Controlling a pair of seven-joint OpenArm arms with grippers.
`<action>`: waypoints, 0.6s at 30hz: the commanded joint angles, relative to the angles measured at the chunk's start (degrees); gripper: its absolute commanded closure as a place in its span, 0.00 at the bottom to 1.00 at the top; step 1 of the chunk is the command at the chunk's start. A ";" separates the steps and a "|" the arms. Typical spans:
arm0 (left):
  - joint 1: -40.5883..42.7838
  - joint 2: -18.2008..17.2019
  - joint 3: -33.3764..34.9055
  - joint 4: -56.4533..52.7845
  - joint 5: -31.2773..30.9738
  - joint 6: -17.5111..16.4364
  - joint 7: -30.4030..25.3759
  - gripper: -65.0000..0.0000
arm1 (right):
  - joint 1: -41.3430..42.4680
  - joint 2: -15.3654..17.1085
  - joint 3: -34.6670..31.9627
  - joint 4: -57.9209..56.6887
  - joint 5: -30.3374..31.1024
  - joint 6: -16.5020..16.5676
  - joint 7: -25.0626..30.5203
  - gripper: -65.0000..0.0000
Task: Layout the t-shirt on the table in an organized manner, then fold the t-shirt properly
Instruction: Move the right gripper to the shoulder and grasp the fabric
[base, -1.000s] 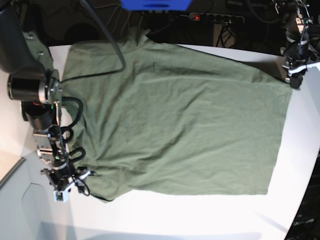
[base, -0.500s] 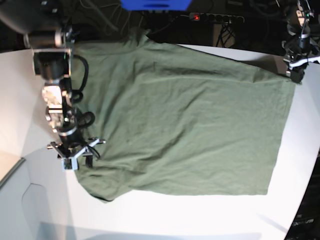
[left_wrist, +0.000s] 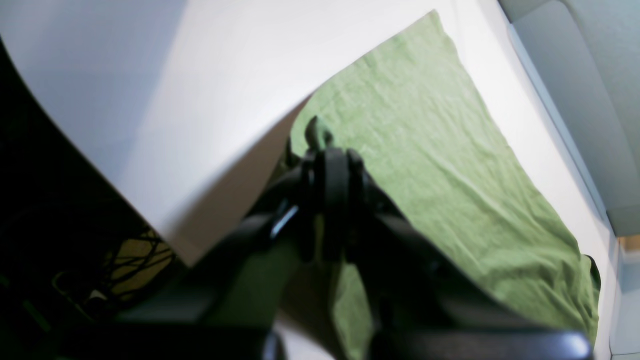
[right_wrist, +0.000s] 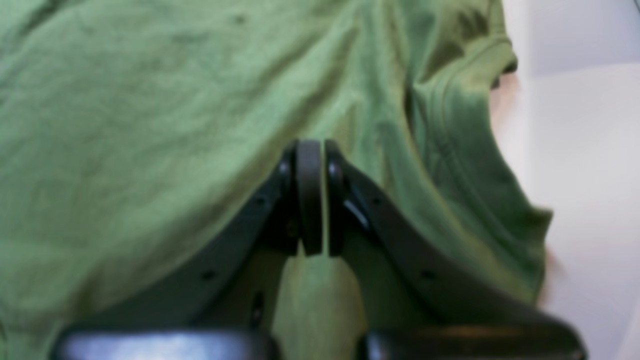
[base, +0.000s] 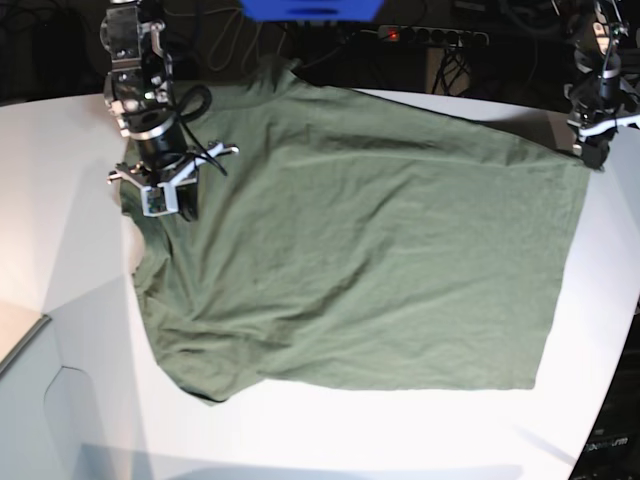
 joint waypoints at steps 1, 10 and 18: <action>0.13 -0.65 -0.36 0.85 -0.30 -0.64 -1.23 1.00 | 0.35 0.58 0.07 -0.27 0.35 -0.12 1.41 1.00; -1.11 -0.65 -0.01 0.32 -0.21 -0.64 -1.23 1.00 | 8.44 2.25 4.81 -15.40 0.17 -0.12 1.49 1.00; -3.13 -0.03 0.08 -0.56 -0.21 -0.64 -1.23 1.00 | 20.39 6.74 6.48 -31.48 0.08 -0.03 1.76 1.00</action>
